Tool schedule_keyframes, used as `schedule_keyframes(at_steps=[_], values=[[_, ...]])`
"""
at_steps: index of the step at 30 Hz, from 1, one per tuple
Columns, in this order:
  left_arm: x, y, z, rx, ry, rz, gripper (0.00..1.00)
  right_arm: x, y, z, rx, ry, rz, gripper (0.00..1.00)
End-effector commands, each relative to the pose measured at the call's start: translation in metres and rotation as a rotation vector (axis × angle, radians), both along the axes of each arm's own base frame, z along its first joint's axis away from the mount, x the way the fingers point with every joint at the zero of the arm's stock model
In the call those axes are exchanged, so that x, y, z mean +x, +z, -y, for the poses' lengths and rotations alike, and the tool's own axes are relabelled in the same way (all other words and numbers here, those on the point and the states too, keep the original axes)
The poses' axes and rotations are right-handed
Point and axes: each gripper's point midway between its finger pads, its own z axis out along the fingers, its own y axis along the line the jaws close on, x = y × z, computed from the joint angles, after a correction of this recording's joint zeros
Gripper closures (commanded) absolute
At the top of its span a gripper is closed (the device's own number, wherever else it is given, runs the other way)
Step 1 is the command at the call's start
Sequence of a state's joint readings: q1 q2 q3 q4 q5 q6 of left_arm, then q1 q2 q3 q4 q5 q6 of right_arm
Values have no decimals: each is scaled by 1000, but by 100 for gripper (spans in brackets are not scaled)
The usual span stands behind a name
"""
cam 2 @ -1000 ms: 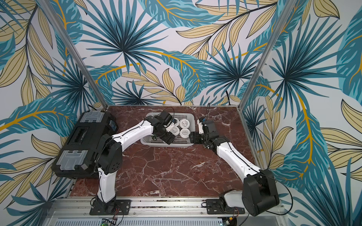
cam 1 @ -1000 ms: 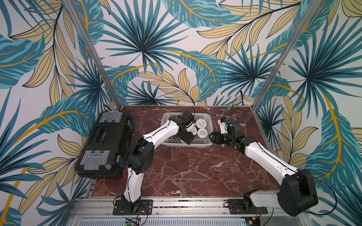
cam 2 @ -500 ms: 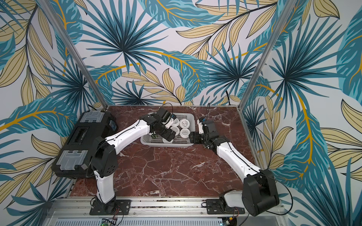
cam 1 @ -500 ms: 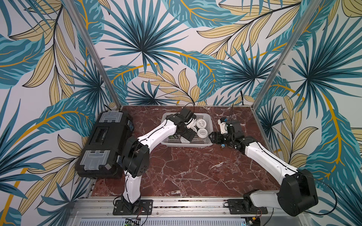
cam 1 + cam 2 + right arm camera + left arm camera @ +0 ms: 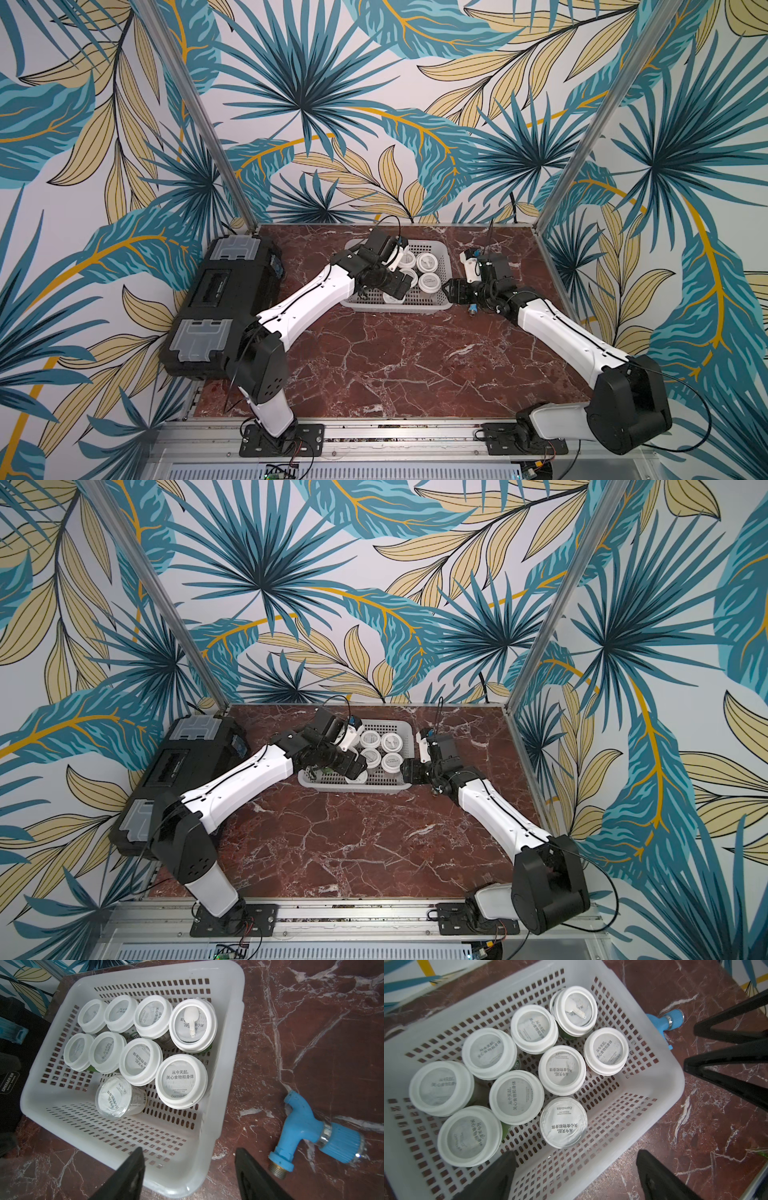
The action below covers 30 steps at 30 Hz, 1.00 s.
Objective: Put the yogurt in the basket
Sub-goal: Place the yogurt in the basket, then reset both arms
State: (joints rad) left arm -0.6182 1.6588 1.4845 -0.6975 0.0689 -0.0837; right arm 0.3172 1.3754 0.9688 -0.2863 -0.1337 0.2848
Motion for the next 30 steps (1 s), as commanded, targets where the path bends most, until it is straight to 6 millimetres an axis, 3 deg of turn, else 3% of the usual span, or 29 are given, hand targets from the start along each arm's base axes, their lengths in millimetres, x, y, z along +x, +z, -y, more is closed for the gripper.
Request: schedule_keyframes(at_steps=[1,6,11,12,13,14,23,30], values=[[-2,20,-17,-50,82,99,4,-2,3,-9,-6,38,10,30],[-19,52,-66,-78,225,304,0,-5,11,-6,-22,32,38,30],[-23,59,-129,-86,362,530,0,-14,41,17,-110,-2,149,14],[-21,54,-135,-88,366,550,0,-16,45,22,-137,-4,168,12],[-17,47,-142,-88,381,553,0,-17,48,27,-151,-26,179,2],[-14,41,-147,-88,393,555,0,-18,48,31,-162,-44,181,1],[9,-13,-211,7,562,576,0,-18,53,75,-325,-215,217,0],[15,-44,-243,15,595,640,0,-5,41,111,-523,-286,288,1]])
